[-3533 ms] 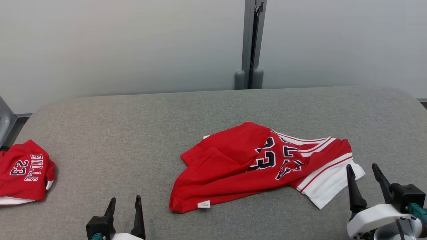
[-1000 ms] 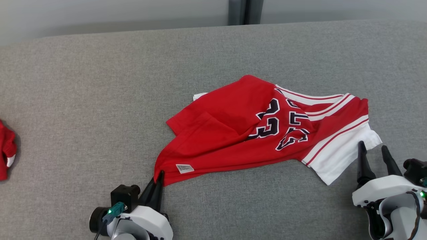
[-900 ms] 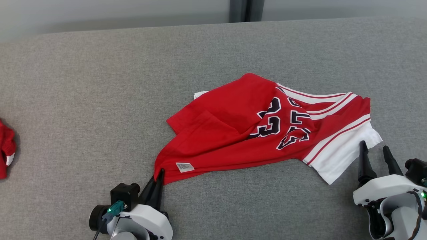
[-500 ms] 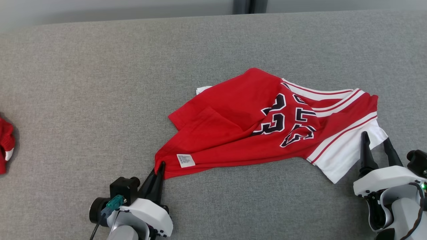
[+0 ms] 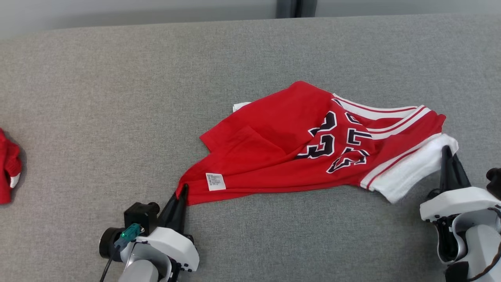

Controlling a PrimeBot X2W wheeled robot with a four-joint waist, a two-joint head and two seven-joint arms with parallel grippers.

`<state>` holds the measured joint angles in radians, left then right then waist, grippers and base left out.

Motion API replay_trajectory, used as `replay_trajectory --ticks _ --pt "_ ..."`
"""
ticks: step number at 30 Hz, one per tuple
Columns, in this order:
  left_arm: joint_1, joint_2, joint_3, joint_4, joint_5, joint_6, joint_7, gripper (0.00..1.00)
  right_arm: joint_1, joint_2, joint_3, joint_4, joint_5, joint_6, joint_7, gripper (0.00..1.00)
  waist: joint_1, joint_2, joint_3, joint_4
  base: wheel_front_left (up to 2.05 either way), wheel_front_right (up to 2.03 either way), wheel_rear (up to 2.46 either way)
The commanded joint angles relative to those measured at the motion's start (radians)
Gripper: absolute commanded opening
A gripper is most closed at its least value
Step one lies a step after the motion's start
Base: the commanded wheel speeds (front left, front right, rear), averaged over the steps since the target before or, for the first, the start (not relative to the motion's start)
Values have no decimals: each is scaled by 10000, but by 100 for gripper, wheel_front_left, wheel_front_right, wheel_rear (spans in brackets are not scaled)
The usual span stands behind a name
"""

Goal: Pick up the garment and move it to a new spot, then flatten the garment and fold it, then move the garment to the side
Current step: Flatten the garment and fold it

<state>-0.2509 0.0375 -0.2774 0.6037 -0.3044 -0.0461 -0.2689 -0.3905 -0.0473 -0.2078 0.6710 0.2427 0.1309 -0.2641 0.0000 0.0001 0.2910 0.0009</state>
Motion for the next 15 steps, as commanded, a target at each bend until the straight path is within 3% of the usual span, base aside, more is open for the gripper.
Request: replay_trajectory --ticks 1,15 --pt "-4 207 198 -128 53 103 67 0 -90 -75 -33 -381 83 -2 -4 0 0 -1 -111 -12 0 0 0" --pt "-1283 333 1265 -2327 887 -370 44 0 -716 -74 293 -3080 932 -1 -4 0 0 -1 -1934 -184 0 0 0"
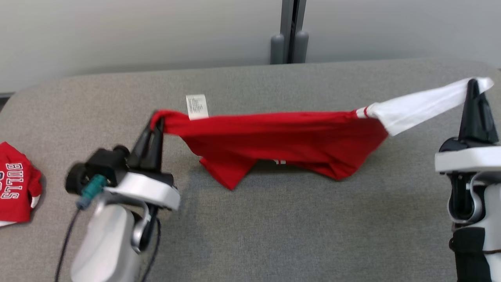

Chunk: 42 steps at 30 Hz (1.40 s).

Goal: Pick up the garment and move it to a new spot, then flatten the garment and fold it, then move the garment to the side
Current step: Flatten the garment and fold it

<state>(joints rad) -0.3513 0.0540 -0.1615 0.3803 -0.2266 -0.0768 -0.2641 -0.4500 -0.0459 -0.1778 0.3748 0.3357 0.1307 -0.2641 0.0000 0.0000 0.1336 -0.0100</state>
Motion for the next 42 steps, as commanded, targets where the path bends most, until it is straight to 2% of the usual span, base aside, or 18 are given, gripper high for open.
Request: replay_trajectory --ticks 1,8,11,15,19,24,30,35,39,42 --pt "-511 289 163 -153 166 -121 -4 0 -252 -83 -20 -281 21 1 -2 0 0 0 -475 -84 0 0 0" --pt "-2472 1257 292 -428 327 -395 17 0 -1182 -557 56 -1249 148 1 -4 0 0 0 -1268 -103 0 0 0" --pt "-3533 1744 249 -410 363 -440 464 0 -1831 -959 270 -1488 266 -1 -4 0 0 0 -1401 -99 0 0 0" --pt "-4280 2009 249 -371 401 -444 851 0 -2452 -1253 471 -1379 289 -1 -4 0 0 0 -1264 -98 0 0 0" --pt "-5262 2216 260 -307 492 -411 1309 0 -3566 -1546 651 -1003 181 -1 110 0 0 0 -545 -67 0 0 0" --pt "-6596 2370 236 245 631 -331 1479 0 -5517 -1837 684 32 -449 -2 207 0 0 0 1011 -57 0 0 0" --pt "-8746 2258 174 1833 919 -23 766 0 -8512 -2074 307 1697 -1538 -4 51 0 0 0 2613 109 0 0 0" --pt "-10676 2223 131 3013 1180 181 145 0 -10618 -2134 -260 2163 -2597 -14 -25 0 0 0 3293 154 0 0 0" --pt "-11127 2249 203 3155 1249 301 21 0 -10774 -2063 -922 1679 -2814 -30 -17 0 0 0 3571 161 0 0 0" --pt "-10514 2254 242 3177 1199 219 11 0 -9964 -2056 -698 1549 -2668 -28 -20 0 0 0 3825 124 0 0 0"
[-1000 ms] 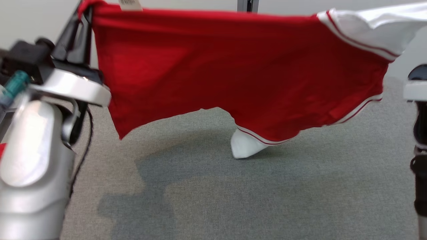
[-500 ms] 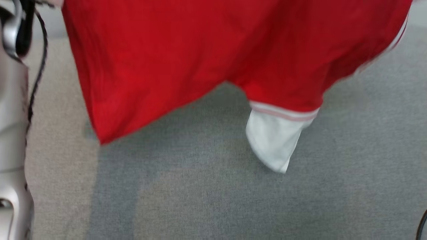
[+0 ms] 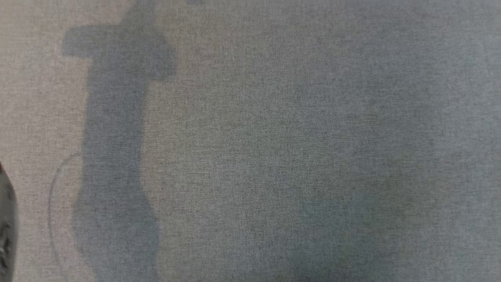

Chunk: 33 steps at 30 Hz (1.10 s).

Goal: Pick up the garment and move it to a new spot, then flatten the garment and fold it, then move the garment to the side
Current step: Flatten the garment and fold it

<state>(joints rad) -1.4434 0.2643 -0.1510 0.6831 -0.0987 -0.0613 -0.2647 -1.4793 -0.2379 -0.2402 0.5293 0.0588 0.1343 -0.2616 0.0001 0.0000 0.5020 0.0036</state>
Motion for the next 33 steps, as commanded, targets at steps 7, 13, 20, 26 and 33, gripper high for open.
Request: replay_trajectory --ticks 7,13,20,26,33 --pt "3164 -427 576 103 -509 83 10 0 3700 155 216 -602 1530 -65 -47 0 -1 0 293 -69 0 0 0" --pt "5983 -1216 1019 -143 -597 87 7 0 6840 615 170 -1458 2713 -65 -49 0 -1 0 -15 -170 0 0 0" --pt "8101 -1702 1529 -294 -730 47 6 0 9034 777 266 -1907 3275 -63 -51 0 -1 0 -611 -310 0 0 0" --pt "9499 -1972 2001 -457 -869 175 4 0 10426 1070 162 -1973 3529 -63 -51 0 -1 0 -1399 -290 0 0 0" --pt "10878 -2041 2034 -608 -1223 270 4 0 11685 1419 154 -1958 3558 -65 -52 0 -1 0 -2496 -291 0 0 0"
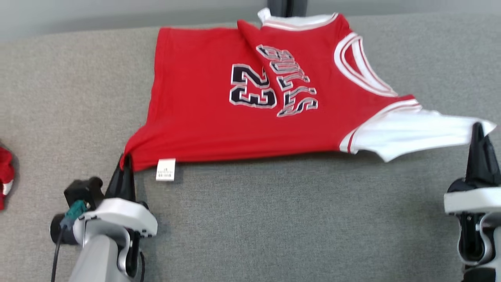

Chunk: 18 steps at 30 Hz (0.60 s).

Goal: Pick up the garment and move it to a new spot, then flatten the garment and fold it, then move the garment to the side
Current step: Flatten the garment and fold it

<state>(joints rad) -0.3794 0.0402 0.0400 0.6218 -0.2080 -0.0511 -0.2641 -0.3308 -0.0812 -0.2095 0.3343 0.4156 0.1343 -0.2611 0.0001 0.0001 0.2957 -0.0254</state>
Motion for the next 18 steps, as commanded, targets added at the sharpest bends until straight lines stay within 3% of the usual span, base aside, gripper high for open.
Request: replay_trajectory --ticks 1,10,18 --pt "417 199 86 -16 -178 189 -2 0 373 -119 -128 16 -43 -65 -58 0 -1 -1 -602 -2 0 0 0" --pt "2268 222 227 -504 -696 492 -5 0 1879 81 -286 268 -19 -74 -67 0 -1 -1 -2212 3 0 0 0" --pt "3917 207 -177 -1108 -664 450 -4 0 3148 153 -207 -2 334 -74 -67 0 -1 -1 -3054 120 0 0 0"
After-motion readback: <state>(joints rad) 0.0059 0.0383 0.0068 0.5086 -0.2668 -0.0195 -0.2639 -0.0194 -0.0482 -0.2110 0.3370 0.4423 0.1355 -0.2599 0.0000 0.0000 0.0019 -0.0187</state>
